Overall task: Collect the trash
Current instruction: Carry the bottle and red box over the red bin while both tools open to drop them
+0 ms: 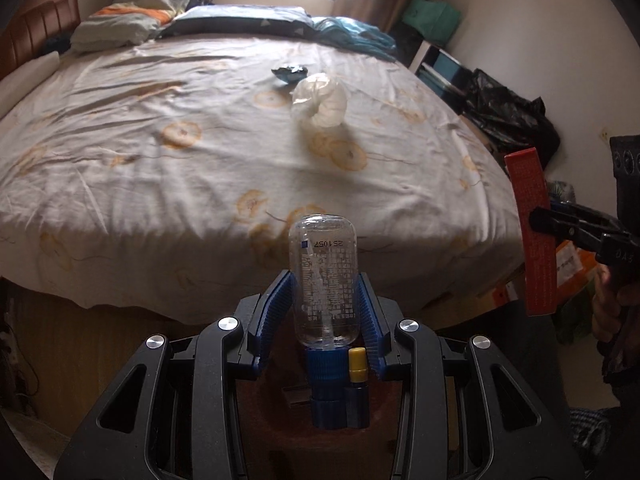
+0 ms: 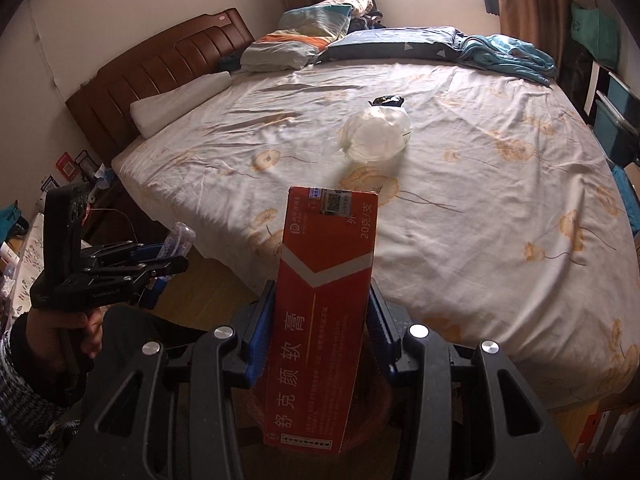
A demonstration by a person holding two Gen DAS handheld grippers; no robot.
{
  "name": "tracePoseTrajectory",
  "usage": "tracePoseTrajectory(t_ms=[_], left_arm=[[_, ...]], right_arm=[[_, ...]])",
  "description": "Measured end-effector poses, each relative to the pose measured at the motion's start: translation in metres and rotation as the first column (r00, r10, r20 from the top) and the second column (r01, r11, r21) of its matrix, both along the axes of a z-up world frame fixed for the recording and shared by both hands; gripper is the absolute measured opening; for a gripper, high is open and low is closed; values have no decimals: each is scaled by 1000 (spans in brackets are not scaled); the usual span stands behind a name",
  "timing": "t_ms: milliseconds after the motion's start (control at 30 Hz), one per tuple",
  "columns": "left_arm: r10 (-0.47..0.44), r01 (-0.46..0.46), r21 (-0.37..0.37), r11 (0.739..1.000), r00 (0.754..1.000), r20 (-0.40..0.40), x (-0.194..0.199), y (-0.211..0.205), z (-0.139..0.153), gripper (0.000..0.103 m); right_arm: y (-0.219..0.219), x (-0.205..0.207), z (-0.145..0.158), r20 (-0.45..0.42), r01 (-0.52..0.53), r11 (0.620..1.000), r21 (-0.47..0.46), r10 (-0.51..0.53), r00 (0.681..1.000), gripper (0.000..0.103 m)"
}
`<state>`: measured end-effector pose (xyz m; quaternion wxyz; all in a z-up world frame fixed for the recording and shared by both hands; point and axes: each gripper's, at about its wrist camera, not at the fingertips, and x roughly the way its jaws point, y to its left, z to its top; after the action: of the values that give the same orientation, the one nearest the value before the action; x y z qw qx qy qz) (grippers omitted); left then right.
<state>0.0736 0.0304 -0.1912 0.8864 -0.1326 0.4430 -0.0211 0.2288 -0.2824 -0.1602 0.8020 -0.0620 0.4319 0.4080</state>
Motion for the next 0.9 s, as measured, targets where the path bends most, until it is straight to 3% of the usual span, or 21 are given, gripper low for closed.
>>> tracePoseTrajectory(t_ms=[500,900], left_arm=[[-39,32,-48,998,988,-152,-23,-23,-66,37],[-78,46,-109,993,947,-312,-18,-34,-136,37]], right_arm=[[15,-39,-79,-104,-105,982,-159,90,991,42],[30,-49,-146,-216,-187,942,-278,128,968,42]])
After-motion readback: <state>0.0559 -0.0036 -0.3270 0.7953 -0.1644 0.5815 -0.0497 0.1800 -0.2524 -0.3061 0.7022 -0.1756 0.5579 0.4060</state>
